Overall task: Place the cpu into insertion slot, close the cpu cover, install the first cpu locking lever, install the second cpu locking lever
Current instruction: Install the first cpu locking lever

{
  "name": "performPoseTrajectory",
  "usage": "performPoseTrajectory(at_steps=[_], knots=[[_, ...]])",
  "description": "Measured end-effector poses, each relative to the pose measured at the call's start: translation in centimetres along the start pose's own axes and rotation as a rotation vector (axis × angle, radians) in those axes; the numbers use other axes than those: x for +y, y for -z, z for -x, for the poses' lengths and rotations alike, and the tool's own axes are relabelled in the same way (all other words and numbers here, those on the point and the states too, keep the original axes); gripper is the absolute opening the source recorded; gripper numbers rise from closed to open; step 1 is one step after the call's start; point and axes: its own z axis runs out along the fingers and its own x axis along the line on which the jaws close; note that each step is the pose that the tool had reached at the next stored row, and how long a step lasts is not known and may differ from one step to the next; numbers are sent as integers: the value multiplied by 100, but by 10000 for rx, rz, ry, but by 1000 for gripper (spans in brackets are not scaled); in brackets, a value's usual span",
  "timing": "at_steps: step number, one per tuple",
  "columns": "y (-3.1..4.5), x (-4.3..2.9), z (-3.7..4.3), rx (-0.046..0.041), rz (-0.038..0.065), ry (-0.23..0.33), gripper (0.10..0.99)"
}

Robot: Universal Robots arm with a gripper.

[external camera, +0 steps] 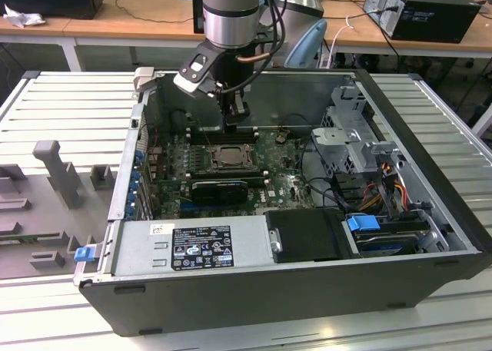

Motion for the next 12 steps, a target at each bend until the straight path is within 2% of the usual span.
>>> performPoseTrajectory(at_steps=[12], knots=[[0,0,0,12,-7,364,106]])
